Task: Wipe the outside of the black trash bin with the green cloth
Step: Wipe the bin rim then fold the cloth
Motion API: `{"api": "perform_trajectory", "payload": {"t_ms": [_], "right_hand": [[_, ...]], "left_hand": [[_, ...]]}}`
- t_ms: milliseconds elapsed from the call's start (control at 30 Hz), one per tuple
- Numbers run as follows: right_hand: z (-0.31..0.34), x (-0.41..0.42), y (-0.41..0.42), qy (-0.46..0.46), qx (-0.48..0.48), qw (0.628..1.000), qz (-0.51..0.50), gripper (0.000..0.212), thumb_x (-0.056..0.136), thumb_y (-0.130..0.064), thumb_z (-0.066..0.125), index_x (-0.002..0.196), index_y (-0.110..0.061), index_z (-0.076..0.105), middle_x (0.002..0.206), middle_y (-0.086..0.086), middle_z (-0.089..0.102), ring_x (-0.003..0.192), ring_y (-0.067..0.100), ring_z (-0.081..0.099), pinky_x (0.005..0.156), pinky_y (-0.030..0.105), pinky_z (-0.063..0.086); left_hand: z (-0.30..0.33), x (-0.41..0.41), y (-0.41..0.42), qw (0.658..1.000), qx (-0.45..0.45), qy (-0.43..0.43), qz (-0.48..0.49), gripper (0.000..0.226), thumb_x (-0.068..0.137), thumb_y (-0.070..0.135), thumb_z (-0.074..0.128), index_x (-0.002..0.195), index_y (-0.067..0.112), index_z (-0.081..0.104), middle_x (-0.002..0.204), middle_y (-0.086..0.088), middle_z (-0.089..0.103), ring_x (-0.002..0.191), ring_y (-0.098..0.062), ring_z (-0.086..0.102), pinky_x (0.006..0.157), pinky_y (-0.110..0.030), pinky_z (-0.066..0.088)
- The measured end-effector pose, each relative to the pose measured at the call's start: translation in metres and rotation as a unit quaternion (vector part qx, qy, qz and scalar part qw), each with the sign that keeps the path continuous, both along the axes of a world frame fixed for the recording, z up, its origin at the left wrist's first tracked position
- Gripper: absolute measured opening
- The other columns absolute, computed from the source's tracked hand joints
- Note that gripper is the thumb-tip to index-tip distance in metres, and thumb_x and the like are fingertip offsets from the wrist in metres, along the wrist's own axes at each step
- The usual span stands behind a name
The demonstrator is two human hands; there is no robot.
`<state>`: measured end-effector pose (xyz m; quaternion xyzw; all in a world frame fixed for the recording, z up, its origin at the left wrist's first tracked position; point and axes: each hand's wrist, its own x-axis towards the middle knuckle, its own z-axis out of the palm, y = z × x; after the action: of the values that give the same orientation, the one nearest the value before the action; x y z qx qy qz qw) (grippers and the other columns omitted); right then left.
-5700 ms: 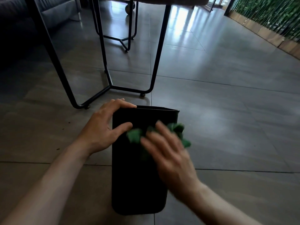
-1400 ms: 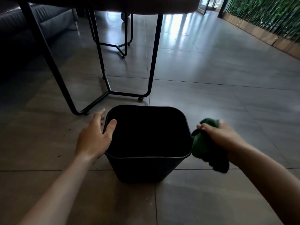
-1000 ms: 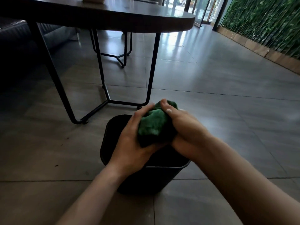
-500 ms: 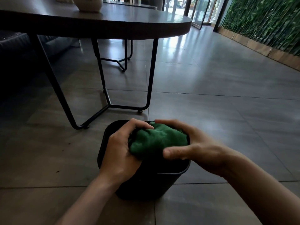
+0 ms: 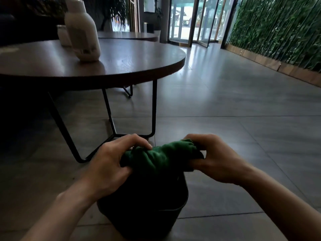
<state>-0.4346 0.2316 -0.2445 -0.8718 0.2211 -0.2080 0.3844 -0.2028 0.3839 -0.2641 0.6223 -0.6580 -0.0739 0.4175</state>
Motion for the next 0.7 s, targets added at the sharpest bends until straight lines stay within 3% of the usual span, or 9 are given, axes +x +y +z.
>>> {"api": "perform_trajectory", "payload": {"t_ms": [100,233,333,500,633,700], "right_hand": [[0.014,0.0,-0.005,-0.056,0.007,0.998,-0.025,0.03,0.08,0.01,0.076,0.095,-0.016,0.072,0.085,0.003,0.073,0.077,0.015,0.072,0.068,0.037,0.061],[0.025,0.004,-0.009,-0.104,0.048,0.993,-0.023,0.038,0.082,0.016,0.073,0.092,-0.021,0.07,0.092,0.002,0.073,0.071,0.02,0.077,0.061,0.027,0.061],[0.043,0.008,-0.019,-0.103,0.028,0.994,-0.033,0.041,0.077,0.016,0.077,0.092,-0.021,0.069,0.106,0.001,0.068,0.078,0.02,0.075,0.063,0.025,0.06],[0.094,0.011,-0.029,-0.061,-0.014,0.998,-0.028,0.041,0.074,0.011,0.076,0.092,-0.026,0.071,0.086,-0.018,0.073,0.075,0.007,0.074,0.059,0.013,0.05],[0.152,0.009,-0.027,-0.015,-0.089,0.996,0.003,0.034,0.075,0.0,0.082,0.096,-0.024,0.073,0.086,-0.028,0.069,0.082,0.0,0.071,0.067,0.015,0.052],[0.192,0.006,-0.023,0.019,-0.119,0.993,0.017,0.029,0.078,-0.01,0.082,0.099,-0.026,0.071,0.092,-0.03,0.065,0.085,0.003,0.069,0.069,0.027,0.056]], "left_hand": [[0.018,0.002,-0.005,0.999,-0.015,-0.031,0.031,0.06,0.07,-0.01,0.073,0.103,0.039,0.062,0.09,0.015,0.068,0.066,-0.013,0.067,0.056,-0.027,0.053],[0.043,0.002,-0.016,0.996,-0.049,-0.072,0.034,0.061,0.067,-0.013,0.068,0.1,0.037,0.059,0.112,0.024,0.071,0.099,0.001,0.069,0.074,-0.023,0.057],[0.069,0.004,-0.024,0.996,-0.039,-0.07,0.048,0.058,0.067,-0.014,0.068,0.097,0.035,0.06,0.112,0.026,0.071,0.102,0.005,0.068,0.075,-0.023,0.056],[0.13,0.004,-0.03,0.996,0.002,-0.061,0.06,0.05,0.064,-0.002,0.055,0.097,0.035,0.061,0.11,0.024,0.072,0.103,0.003,0.068,0.083,-0.033,0.058],[0.181,-0.002,-0.029,0.992,0.071,-0.079,0.066,0.051,0.064,0.001,0.053,0.1,0.038,0.058,0.107,0.019,0.07,0.098,-0.008,0.07,0.082,-0.039,0.057],[0.215,-0.006,-0.025,0.99,0.097,-0.082,0.066,0.052,0.065,0.001,0.055,0.101,0.039,0.057,0.106,0.02,0.069,0.098,-0.009,0.07,0.081,-0.039,0.057]]}}
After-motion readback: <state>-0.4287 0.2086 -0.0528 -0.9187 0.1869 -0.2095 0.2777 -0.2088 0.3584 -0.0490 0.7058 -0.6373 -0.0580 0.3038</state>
